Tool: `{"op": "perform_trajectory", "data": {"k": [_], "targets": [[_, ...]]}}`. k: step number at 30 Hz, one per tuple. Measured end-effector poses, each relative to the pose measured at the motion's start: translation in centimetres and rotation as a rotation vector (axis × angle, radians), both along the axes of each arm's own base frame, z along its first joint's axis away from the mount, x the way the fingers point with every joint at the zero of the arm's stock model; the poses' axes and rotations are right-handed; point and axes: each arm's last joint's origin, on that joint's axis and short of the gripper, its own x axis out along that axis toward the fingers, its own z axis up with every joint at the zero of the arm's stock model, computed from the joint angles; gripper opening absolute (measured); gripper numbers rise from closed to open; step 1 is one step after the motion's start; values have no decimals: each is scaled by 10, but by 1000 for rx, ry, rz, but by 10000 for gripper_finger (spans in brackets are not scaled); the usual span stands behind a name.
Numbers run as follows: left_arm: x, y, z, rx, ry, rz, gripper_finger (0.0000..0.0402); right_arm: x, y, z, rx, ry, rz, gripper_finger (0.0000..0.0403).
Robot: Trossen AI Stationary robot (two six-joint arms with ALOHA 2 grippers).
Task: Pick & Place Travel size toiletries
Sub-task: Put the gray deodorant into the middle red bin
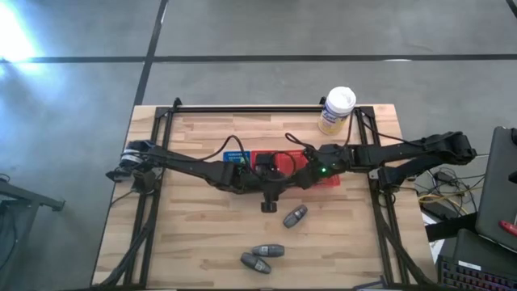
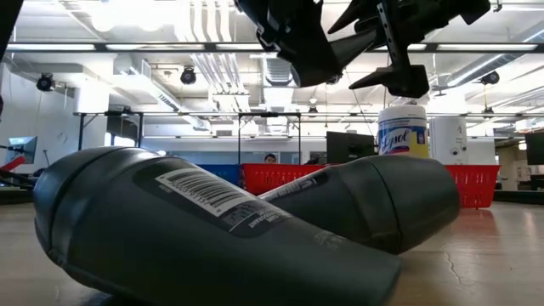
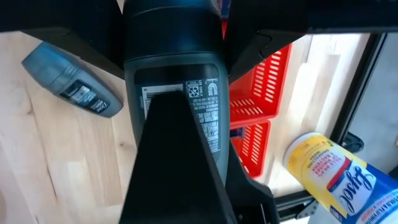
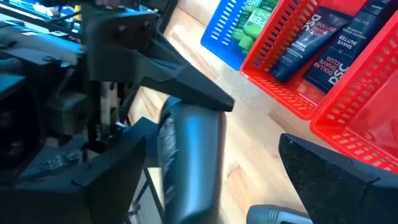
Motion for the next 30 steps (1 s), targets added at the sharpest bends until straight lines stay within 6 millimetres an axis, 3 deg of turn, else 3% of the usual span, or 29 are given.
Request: {"op": "perform_trajectory", "data": {"k": [30], "targets": [[1, 2, -6, -16, -11, 3, 232, 0, 1, -1, 5, 7, 29, 131]]}}
